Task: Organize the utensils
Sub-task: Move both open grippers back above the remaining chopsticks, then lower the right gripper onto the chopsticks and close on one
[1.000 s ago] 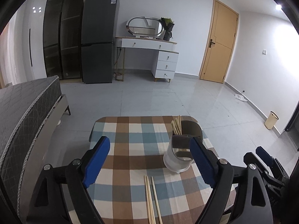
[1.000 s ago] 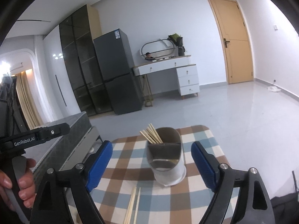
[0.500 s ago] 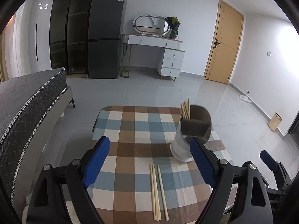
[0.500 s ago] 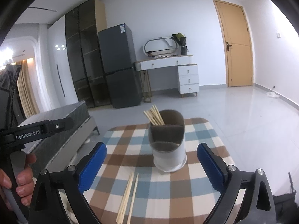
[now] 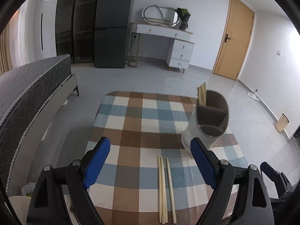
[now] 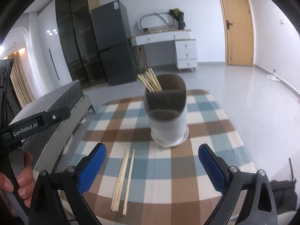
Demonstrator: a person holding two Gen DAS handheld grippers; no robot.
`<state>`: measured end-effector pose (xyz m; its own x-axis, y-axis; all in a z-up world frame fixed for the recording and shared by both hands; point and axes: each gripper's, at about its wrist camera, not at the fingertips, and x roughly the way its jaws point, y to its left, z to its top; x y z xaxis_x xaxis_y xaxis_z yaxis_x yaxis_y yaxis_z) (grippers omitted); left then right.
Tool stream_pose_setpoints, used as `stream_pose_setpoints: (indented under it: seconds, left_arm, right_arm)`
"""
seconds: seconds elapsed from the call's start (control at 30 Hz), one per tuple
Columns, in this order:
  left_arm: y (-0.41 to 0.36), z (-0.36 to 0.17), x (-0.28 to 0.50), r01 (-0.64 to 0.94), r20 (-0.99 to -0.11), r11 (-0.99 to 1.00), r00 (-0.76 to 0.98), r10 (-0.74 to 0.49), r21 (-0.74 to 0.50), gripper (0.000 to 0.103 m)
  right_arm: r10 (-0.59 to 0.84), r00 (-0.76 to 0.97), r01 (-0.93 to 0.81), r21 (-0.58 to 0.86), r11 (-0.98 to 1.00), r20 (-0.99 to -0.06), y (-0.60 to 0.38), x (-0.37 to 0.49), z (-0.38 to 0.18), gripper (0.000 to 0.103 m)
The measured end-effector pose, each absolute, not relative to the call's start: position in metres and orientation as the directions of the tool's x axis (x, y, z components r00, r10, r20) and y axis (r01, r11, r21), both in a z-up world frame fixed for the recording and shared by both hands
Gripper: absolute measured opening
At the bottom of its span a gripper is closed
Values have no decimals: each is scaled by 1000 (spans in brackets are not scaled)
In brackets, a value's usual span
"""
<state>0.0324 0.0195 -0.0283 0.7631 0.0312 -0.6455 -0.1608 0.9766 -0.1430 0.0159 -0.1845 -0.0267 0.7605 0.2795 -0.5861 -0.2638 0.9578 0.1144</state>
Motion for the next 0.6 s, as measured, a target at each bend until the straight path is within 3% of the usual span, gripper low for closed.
stream_pose_setpoints:
  seconds: [0.6]
  left_arm:
    - [42,-71,58,-202,-757,965,654,7,-166,84]
  right_arm:
    - [175,658,-211,44,976,-733,-151,61,-76,98]
